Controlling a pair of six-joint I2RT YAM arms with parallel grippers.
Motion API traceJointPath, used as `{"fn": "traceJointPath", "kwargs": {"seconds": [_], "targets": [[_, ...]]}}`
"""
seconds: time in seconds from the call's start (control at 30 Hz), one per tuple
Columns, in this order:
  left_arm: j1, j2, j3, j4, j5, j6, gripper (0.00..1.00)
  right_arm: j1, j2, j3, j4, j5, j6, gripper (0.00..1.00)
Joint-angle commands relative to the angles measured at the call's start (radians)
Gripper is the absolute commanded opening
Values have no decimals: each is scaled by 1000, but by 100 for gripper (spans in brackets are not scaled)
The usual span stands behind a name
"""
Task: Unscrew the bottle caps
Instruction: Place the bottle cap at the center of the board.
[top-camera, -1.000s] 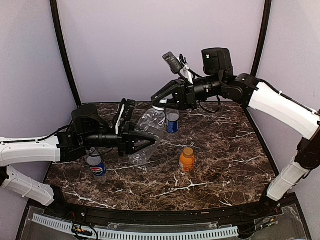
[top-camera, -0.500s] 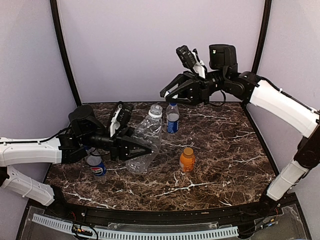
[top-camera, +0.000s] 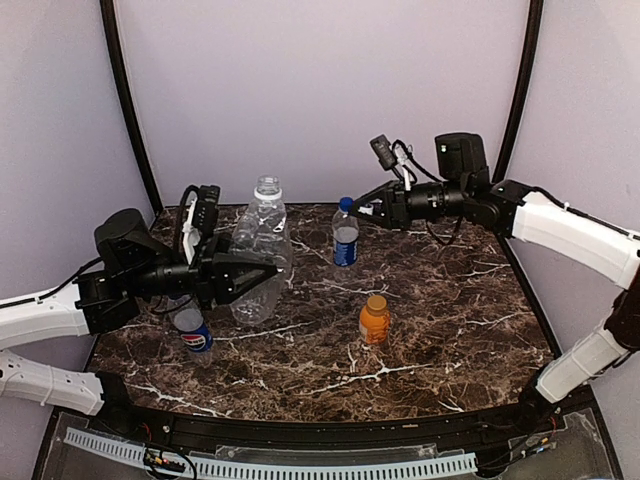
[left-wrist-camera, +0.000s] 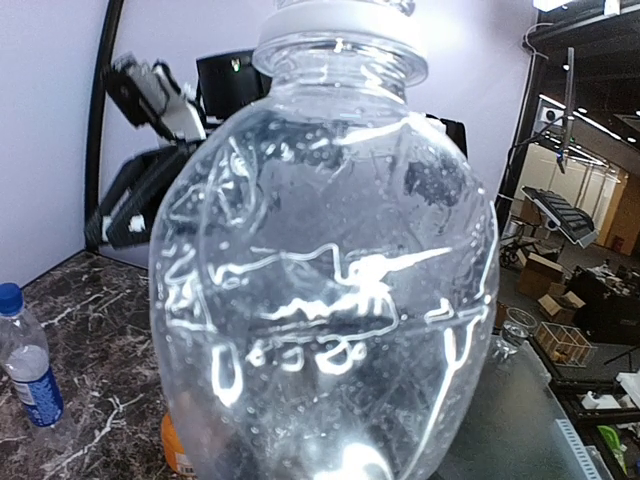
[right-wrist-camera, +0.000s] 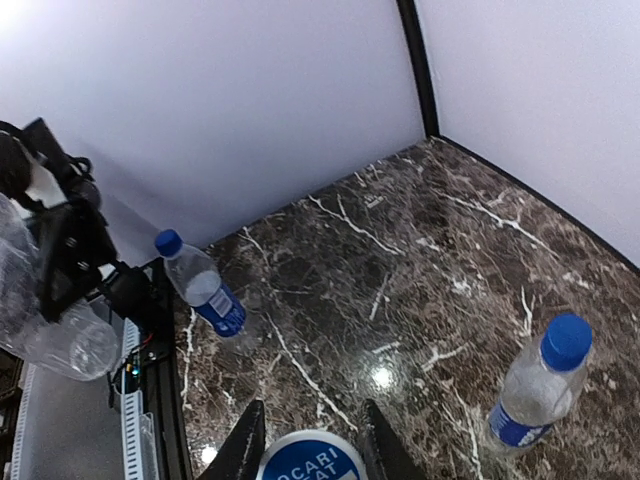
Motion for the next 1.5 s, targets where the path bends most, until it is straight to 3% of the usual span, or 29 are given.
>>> {"fn": "traceJointPath", "kwargs": {"seconds": [0.0,0.27,0.57,0.9,1.27,1.47], "targets": [[4,-56,-16,-80,-179,56,34,6,7,-119,72,170,32,27],[4,-113,-11,-135,-385,27,34,145,243,-93,105,245,-40,27],[8,-191,3,-209,-579,-1,35,245,583,238,-43,338,-113,26],[10,-168,46,-230,-571,19,35,268,829,516,-185,424,-113,27],[10,-135,68,-229,-529,36,36,269,931,578,-198,441,-103,30],[10,-125,67,-225,-528,42,37,269,915,573,-195,406,-109,38]]}}
